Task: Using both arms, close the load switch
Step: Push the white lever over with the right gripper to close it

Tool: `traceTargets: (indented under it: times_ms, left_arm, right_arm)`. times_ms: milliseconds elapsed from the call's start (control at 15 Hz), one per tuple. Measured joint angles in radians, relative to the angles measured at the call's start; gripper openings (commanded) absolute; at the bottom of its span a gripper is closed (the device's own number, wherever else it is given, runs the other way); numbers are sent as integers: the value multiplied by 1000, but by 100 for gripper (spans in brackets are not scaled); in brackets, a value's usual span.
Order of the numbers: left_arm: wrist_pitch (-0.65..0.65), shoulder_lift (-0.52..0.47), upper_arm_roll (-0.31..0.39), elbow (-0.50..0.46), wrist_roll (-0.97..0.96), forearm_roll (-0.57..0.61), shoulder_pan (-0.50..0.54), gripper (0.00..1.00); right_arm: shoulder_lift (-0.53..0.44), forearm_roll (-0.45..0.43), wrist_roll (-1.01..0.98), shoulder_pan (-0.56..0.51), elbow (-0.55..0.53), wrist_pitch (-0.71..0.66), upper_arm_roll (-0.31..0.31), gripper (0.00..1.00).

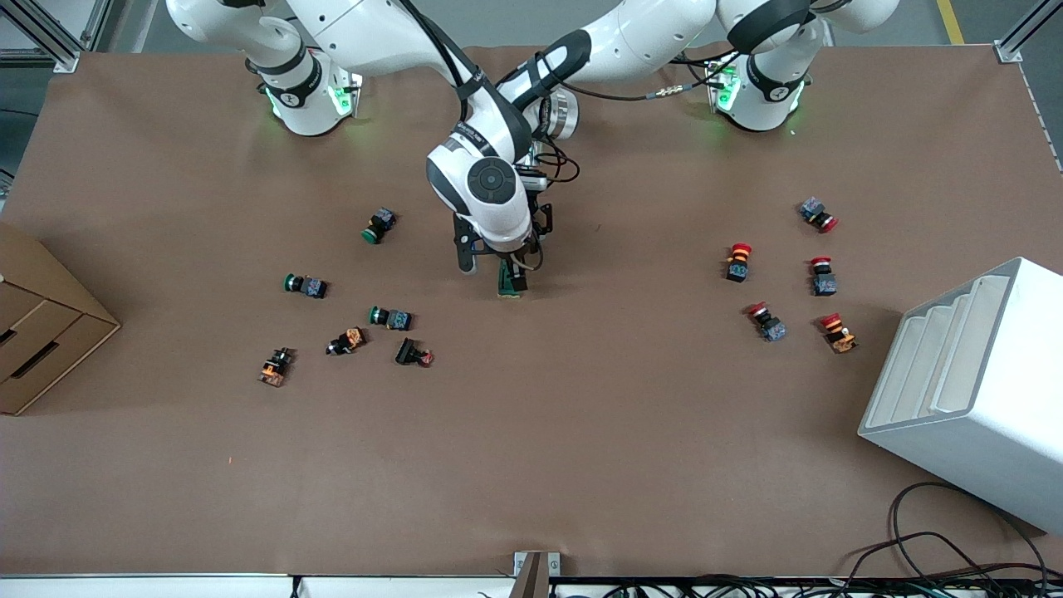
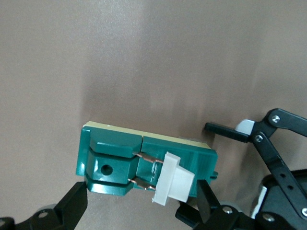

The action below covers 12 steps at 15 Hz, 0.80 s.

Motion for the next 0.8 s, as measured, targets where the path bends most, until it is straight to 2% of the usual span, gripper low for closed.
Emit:
traceTargets:
  times_ms: [800]
  left_arm:
    - [0,0,0,0,0,0,0,100]
  right_arm:
    - [-7,-28,0,0,-7,13,-6,100]
